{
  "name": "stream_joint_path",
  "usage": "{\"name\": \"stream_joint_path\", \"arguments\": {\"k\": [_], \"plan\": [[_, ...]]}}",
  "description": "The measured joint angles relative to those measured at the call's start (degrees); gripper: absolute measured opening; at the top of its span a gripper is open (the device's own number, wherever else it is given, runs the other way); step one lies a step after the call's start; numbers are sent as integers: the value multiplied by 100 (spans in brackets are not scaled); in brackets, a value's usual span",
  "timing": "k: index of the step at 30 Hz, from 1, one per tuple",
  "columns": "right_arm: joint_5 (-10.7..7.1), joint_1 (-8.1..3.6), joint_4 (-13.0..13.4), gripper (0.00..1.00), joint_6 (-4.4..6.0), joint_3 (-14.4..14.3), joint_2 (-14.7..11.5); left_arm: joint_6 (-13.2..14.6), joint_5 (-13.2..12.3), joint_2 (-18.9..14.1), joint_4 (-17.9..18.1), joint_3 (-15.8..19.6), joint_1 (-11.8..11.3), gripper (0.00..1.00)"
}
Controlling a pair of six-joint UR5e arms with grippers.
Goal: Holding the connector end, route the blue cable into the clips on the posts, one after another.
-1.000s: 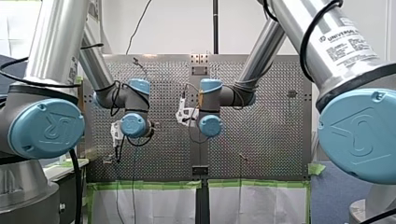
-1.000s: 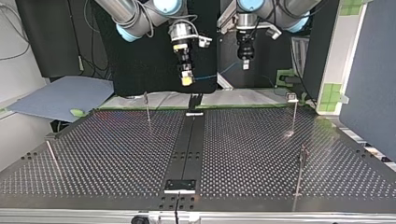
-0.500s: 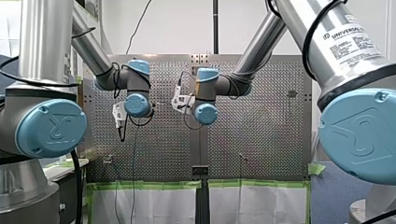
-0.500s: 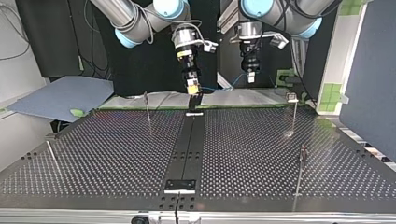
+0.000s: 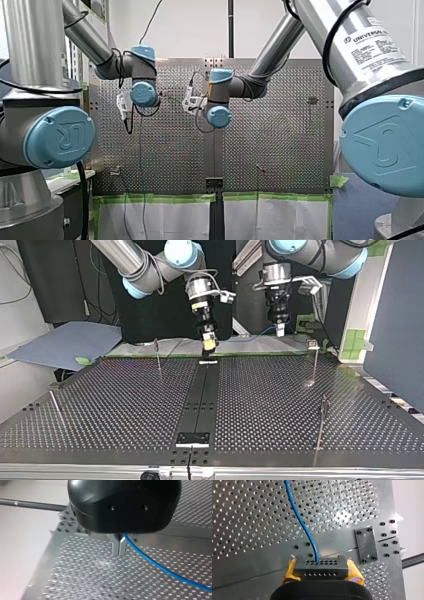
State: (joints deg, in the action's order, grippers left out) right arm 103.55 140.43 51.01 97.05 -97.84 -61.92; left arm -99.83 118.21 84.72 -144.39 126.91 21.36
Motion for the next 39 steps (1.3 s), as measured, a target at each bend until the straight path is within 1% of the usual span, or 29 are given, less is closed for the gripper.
{"name": "stream_joint_path", "arguments": {"k": [4,10,13,19,23,30,34,39], "plan": [[-140,8,-142,0,27,213,102,38,-26,-155,-65,-72,-61,0],[-332,59,-411,0,35,568,207,46,-36,-196,-144,-165,-162,0],[-366,82,-543,0,34,739,216,62,-39,-197,-192,-218,-214,0],[-429,129,-690,0,34,1007,218,81,-15,-205,-331,-359,-301,0],[-445,150,-749,0,34,1095,219,27,-18,-225,-371,-404,-366,0],[-449,174,-773,0,45,1206,224,-33,-49,-257,-432,-488,-494,0],[-464,182,-798,0,98,1297,226,-42,-79,-258,-531,-610,-565,0],[-570,183,-857,0,176,1438,232,-44,-105,-260,-646,-749,-652,0]]}}
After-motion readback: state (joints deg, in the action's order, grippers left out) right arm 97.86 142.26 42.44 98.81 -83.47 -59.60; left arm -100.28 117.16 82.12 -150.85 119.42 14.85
